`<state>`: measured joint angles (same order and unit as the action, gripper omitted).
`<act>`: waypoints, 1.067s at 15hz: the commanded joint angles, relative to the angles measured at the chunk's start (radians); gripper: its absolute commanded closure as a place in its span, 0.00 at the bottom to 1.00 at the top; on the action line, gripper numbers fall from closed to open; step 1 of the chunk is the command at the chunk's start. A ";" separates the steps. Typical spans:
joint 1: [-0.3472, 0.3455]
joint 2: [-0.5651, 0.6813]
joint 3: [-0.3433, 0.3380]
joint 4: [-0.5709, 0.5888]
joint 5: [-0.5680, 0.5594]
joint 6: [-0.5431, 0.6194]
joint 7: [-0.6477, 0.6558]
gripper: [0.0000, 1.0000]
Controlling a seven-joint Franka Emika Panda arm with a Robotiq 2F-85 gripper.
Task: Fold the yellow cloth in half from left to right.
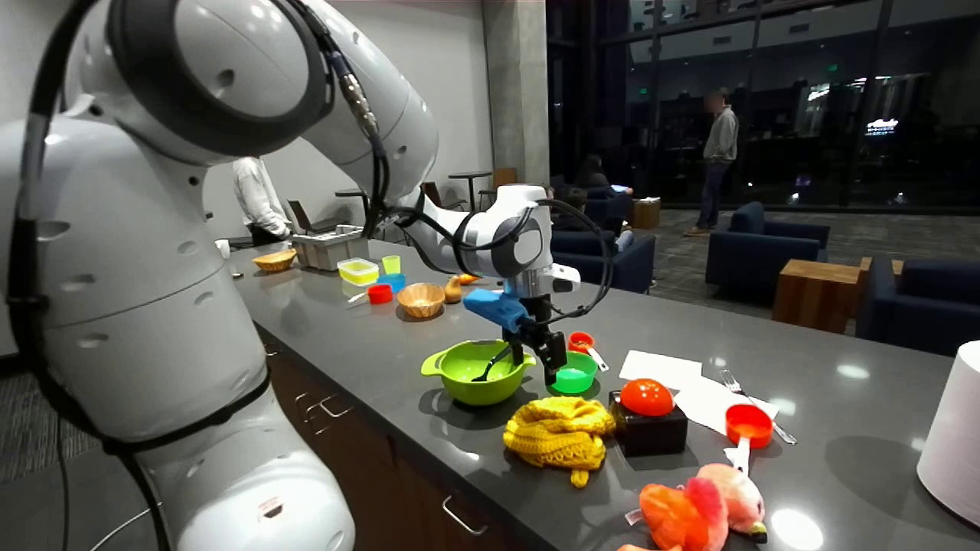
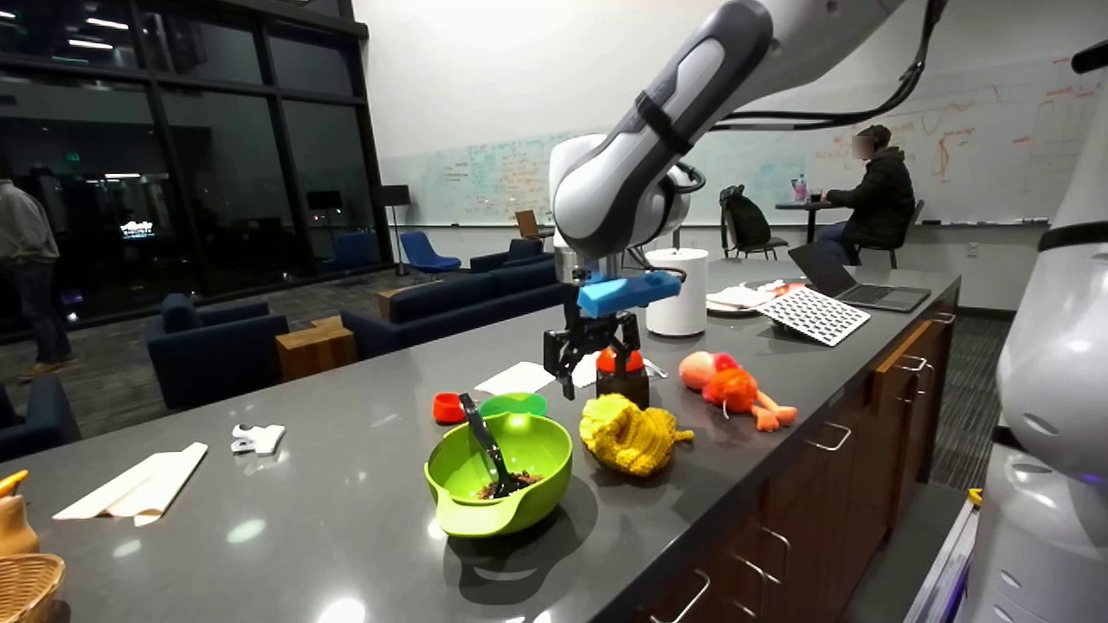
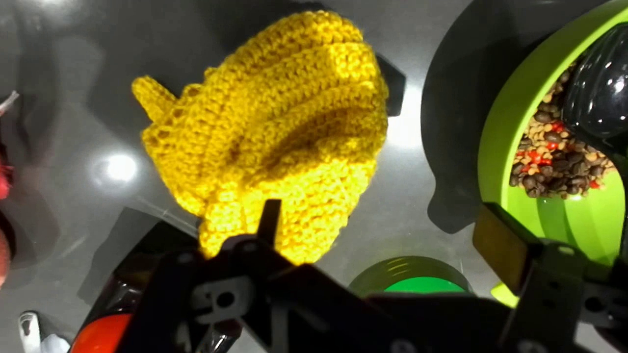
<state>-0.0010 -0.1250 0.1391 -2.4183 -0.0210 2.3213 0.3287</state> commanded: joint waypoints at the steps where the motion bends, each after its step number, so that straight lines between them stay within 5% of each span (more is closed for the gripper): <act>1: 0.018 0.107 -0.018 0.081 -0.024 -0.010 0.010 0.00; 16: 0.055 0.261 -0.079 0.136 -0.024 0.009 -0.006 0.00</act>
<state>0.0371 0.1353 0.0814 -2.2780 -0.0223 2.3218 0.3191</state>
